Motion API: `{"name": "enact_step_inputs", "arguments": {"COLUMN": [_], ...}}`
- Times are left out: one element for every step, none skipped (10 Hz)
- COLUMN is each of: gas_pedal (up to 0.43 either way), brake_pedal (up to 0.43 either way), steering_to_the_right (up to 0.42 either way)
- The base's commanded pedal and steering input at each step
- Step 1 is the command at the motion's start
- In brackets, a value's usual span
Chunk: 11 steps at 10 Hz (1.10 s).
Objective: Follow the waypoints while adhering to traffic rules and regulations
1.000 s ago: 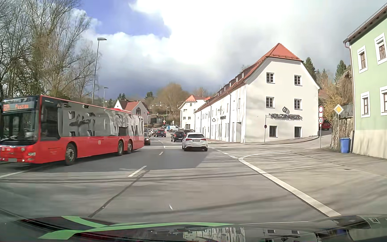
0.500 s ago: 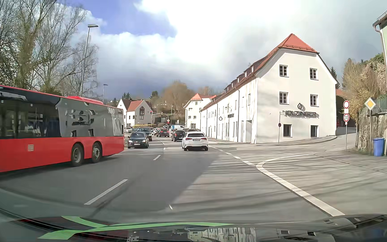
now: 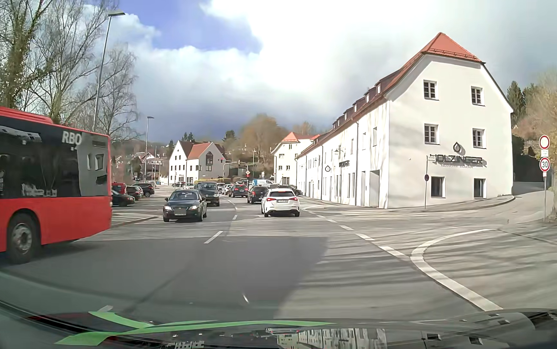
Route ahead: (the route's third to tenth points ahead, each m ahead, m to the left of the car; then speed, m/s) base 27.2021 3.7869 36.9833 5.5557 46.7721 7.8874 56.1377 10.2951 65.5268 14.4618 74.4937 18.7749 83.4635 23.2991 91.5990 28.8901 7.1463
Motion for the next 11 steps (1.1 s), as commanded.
{"name": "enact_step_inputs", "arguments": {"gas_pedal": [0.000,0.000,0.000,0.000,0.000,0.000,0.000,0.000,0.000,0.000,0.000], "brake_pedal": [0.128,0.128,0.128,0.128,0.128,0.128,0.128,0.122,0.116,0.116,0.122], "steering_to_the_right": [-0.027,-0.027,-0.027,-0.027,-0.027,-0.027,-0.026,-0.025,-0.025,-0.025,-0.025]}}
